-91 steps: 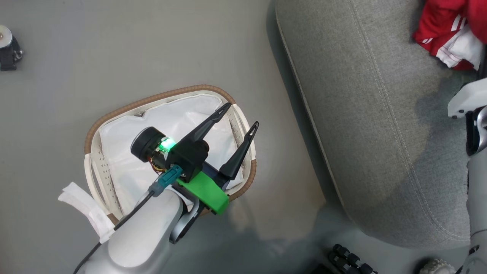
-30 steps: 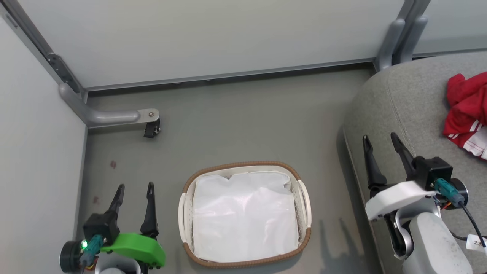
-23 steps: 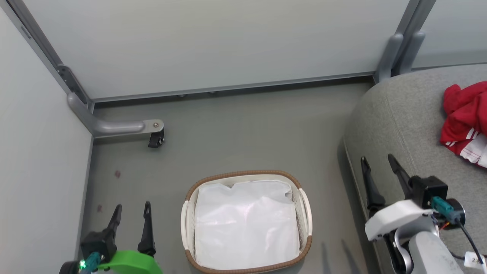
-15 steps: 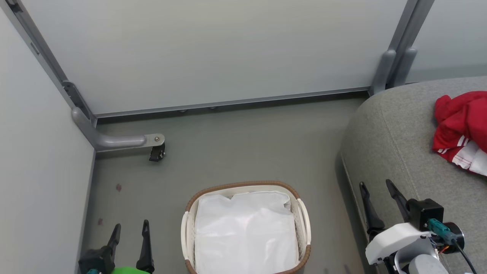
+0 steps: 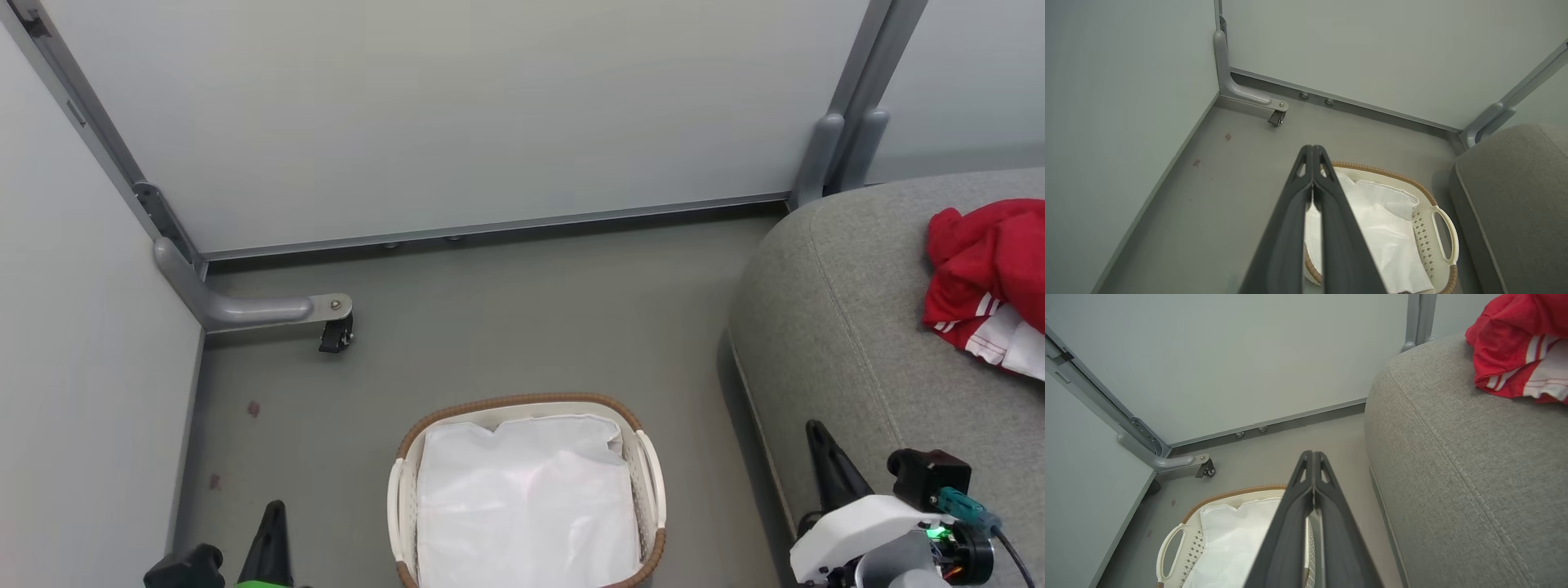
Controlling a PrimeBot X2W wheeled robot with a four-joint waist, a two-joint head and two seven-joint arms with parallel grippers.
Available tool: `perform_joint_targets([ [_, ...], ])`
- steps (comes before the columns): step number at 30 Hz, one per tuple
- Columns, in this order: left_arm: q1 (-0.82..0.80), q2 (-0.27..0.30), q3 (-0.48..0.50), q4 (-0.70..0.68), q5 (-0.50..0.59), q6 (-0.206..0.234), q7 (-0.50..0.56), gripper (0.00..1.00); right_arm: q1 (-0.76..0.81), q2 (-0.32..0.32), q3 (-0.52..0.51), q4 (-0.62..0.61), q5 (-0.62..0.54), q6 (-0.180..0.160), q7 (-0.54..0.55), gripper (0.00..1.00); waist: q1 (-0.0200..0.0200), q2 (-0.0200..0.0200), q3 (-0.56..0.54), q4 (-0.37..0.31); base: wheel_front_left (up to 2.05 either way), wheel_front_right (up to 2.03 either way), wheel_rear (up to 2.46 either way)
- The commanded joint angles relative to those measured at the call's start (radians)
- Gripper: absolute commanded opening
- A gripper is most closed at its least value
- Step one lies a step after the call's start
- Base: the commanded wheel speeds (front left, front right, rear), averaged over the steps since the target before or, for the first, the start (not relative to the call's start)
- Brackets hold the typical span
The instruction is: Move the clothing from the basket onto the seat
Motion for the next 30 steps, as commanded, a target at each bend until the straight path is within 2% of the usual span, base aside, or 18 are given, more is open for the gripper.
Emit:
perform_joint_targets([
  [1,-0.025,0.003,0.01,-0.024,-0.046,-0.002,0.009,0.0,-0.016,-0.004,-0.006,-0.023,0.047,0.0,0.009,0.0,0.0001,0.0,0.0,0.0,0.0,0.0,0.0],
  [30,-0.072,0.004,0.054,-0.091,-0.471,-0.005,0.125,0.0,-0.022,-0.008,-0.042,-0.08,0.501,0.0,0.123,0.0,0.0001,0.0,-0.004,-0.005,0.0,0.0,0.0],
])
